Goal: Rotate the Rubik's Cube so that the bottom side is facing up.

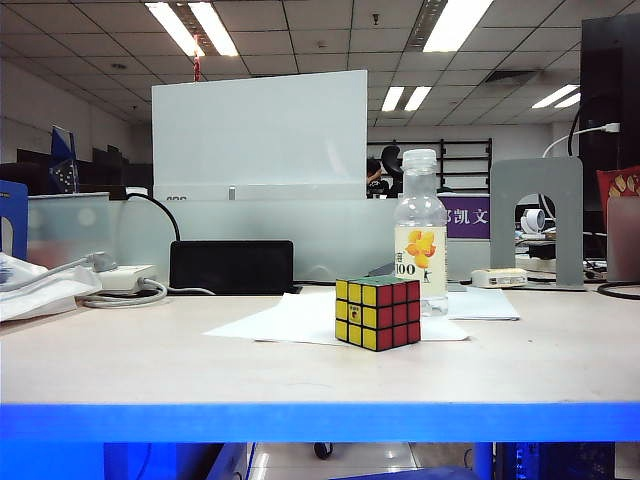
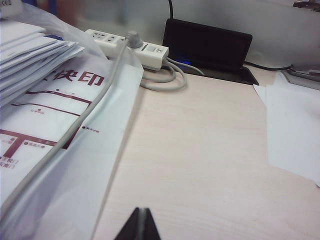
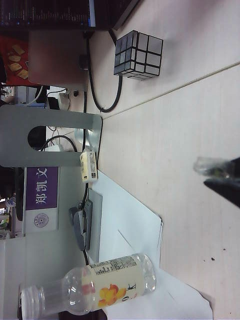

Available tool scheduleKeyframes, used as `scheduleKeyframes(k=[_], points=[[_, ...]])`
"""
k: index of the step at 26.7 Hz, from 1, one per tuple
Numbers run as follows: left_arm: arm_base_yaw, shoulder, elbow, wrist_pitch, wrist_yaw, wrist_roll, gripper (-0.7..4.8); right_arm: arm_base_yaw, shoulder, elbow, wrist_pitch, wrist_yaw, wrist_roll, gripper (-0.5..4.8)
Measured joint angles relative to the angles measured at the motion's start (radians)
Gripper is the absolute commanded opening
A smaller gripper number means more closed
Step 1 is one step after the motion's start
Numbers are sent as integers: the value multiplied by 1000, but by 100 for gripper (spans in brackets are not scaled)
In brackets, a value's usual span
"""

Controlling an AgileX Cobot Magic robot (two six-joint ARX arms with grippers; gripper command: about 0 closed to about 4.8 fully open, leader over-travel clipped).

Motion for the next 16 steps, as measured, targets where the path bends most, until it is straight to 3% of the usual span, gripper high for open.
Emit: scheduleKeyframes(k=[16], points=[[0, 0, 0, 0, 0, 0, -5, 0, 0, 0, 0, 0, 20, -1]])
